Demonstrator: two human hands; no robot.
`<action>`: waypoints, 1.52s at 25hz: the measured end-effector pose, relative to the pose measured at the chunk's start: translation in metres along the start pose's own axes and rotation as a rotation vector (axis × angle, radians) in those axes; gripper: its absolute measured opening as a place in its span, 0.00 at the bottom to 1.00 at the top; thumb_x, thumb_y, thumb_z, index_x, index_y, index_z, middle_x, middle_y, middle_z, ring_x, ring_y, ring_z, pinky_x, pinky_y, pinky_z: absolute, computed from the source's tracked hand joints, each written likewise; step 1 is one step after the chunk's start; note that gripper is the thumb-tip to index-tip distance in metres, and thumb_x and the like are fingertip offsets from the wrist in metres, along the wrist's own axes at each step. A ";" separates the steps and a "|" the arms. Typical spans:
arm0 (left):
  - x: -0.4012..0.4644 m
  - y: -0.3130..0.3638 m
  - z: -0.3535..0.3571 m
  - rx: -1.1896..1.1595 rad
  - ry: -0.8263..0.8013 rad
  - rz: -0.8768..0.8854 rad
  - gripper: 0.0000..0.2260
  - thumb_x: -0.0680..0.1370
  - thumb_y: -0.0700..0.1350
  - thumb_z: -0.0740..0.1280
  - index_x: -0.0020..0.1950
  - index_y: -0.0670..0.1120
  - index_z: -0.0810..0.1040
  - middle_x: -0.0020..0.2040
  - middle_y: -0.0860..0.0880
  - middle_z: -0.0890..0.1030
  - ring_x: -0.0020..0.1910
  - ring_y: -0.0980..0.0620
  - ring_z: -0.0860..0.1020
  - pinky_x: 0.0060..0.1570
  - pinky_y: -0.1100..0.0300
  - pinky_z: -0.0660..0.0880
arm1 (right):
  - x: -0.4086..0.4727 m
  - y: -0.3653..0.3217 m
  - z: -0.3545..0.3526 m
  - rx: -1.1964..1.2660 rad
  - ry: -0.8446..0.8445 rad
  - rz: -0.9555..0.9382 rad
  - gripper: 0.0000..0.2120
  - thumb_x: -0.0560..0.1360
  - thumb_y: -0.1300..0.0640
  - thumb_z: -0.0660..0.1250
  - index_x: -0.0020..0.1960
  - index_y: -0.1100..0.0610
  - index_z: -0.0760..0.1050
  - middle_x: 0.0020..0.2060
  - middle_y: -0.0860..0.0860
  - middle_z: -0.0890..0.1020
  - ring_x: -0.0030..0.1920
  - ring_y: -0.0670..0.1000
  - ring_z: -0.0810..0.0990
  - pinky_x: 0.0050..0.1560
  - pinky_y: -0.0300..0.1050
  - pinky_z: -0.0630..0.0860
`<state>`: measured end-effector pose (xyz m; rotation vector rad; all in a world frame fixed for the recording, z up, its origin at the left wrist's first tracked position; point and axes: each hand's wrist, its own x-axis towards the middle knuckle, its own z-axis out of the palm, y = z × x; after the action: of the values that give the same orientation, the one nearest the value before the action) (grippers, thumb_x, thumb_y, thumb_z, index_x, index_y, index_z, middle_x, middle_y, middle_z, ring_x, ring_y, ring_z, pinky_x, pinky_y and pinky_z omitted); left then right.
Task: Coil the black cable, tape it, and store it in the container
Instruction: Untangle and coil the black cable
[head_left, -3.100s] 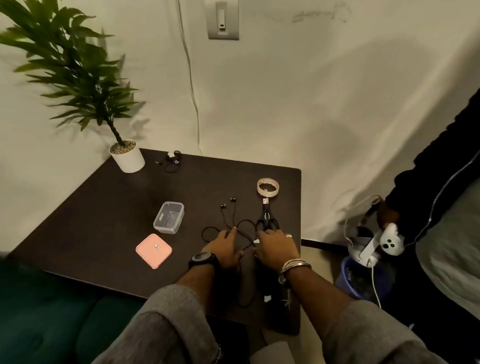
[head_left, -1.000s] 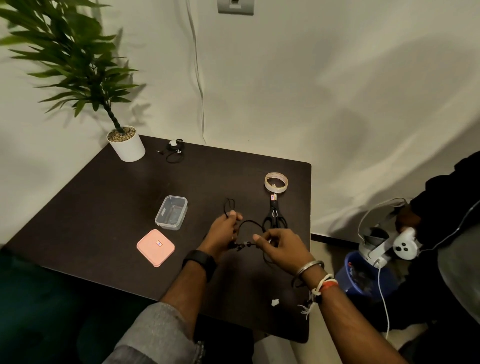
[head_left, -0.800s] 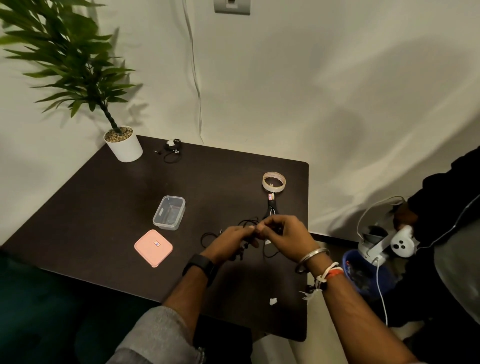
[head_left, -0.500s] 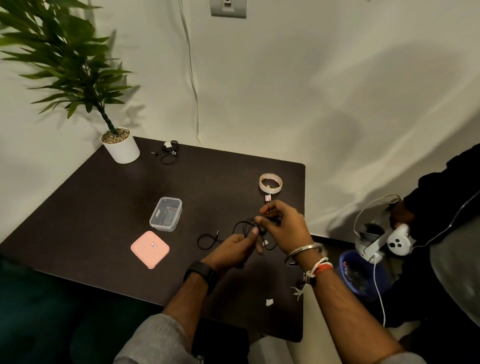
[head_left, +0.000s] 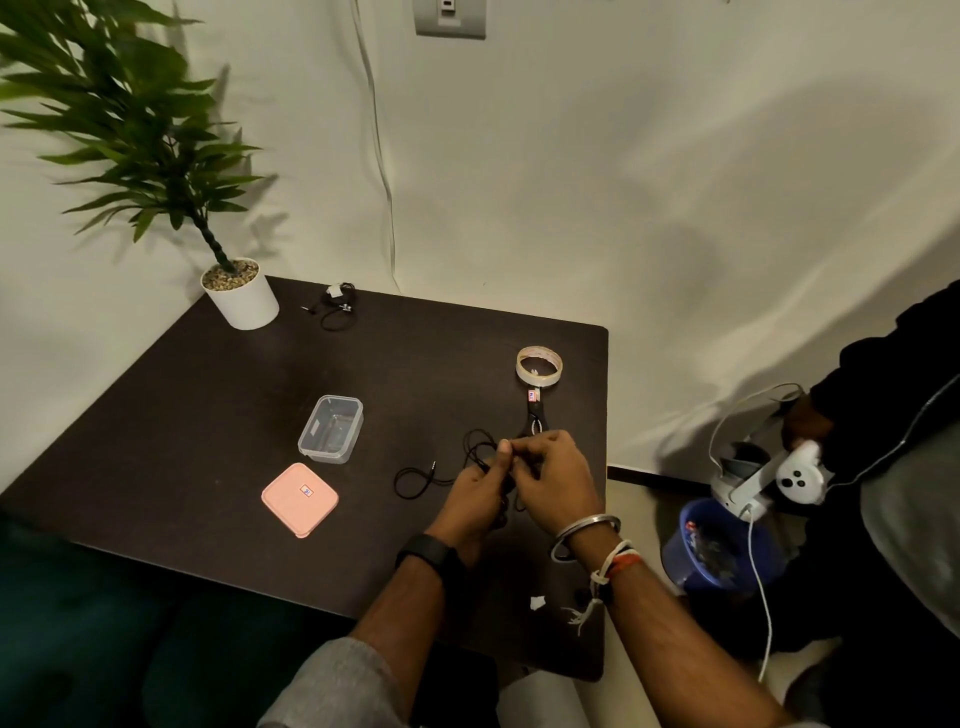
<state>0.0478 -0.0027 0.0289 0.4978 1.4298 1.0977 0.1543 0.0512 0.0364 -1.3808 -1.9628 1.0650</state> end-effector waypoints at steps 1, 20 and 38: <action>0.001 0.003 -0.001 -0.008 0.048 -0.010 0.20 0.83 0.60 0.58 0.45 0.50 0.83 0.31 0.54 0.75 0.30 0.57 0.67 0.32 0.60 0.63 | -0.002 0.001 0.000 0.024 -0.027 -0.009 0.14 0.75 0.59 0.72 0.58 0.47 0.78 0.50 0.47 0.72 0.46 0.42 0.75 0.47 0.33 0.74; -0.003 0.016 -0.028 0.405 -0.242 -0.062 0.36 0.63 0.84 0.50 0.30 0.51 0.75 0.30 0.52 0.66 0.29 0.54 0.62 0.32 0.59 0.61 | 0.014 -0.005 -0.040 -0.066 -0.217 -0.143 0.09 0.70 0.46 0.77 0.40 0.46 0.78 0.29 0.44 0.79 0.29 0.37 0.76 0.31 0.28 0.73; 0.010 -0.010 -0.024 -0.143 -0.085 -0.071 0.23 0.84 0.61 0.49 0.61 0.59 0.83 0.64 0.47 0.83 0.53 0.51 0.77 0.54 0.51 0.72 | -0.005 0.012 -0.011 0.037 -0.064 -0.038 0.02 0.77 0.52 0.71 0.49 0.47 0.79 0.40 0.43 0.84 0.43 0.40 0.82 0.45 0.35 0.78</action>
<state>0.0265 -0.0069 0.0119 0.3846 1.2749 1.1003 0.1706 0.0524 0.0323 -1.3000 -1.9966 1.1351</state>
